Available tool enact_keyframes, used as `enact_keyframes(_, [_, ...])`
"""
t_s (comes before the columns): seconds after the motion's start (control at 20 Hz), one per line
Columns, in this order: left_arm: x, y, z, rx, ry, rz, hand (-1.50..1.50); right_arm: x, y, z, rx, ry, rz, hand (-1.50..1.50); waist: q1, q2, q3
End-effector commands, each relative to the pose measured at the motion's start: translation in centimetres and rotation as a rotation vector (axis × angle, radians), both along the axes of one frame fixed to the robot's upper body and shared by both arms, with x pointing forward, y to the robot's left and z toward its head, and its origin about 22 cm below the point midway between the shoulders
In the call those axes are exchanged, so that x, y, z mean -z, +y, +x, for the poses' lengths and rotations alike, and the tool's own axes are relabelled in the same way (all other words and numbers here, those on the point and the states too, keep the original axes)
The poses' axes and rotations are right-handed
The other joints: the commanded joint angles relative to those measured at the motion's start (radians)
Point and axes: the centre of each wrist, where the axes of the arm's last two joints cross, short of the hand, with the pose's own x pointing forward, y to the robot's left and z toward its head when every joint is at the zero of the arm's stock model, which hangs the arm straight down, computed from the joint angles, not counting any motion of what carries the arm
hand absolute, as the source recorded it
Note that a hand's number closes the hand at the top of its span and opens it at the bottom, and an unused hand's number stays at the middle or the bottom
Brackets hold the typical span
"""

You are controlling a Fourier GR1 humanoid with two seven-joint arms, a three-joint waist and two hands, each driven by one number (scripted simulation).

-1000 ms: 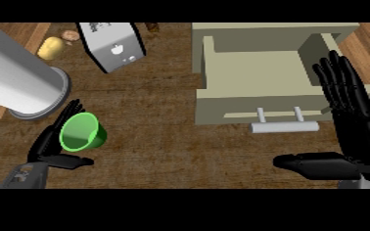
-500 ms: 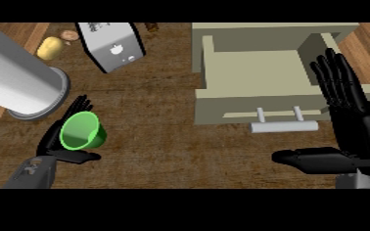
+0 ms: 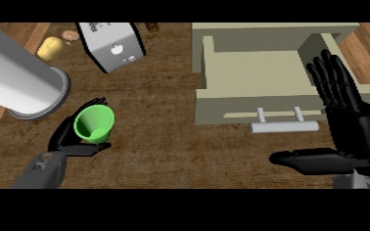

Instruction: Pick up the cup, place it into the drawer and close the drawer

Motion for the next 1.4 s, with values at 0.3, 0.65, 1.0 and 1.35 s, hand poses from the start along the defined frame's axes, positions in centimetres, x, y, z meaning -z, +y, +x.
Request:
enact_keyframes(0.3, [0.3,-2.8,1.0,0.185,-0.068,-0.351,1.50,0.1,-0.9,0.4,0.008,0.012,-0.005,-1.50,0.003,0.000,0.000])
enact_keyframes(0.65, [-0.1,-1.9,0.9,-0.107,-0.232,-0.332,1.50,-0.6,-1.0,1.2,0.034,0.014,-0.023,-1.50,0.020,0.001,0.001])
enact_keyframes(1.0, [1.4,-5.2,0.3,-0.409,-0.370,-0.310,1.50,-0.1,-1.2,0.7,0.036,0.004,-0.010,-1.50,0.020,-0.007,0.004])
enact_keyframes(1.35, [-2.9,-4.3,4.2,-0.280,-0.451,-0.319,1.50,-0.5,-1.4,-0.2,0.037,0.011,-0.024,-1.50,0.028,-0.014,0.006])
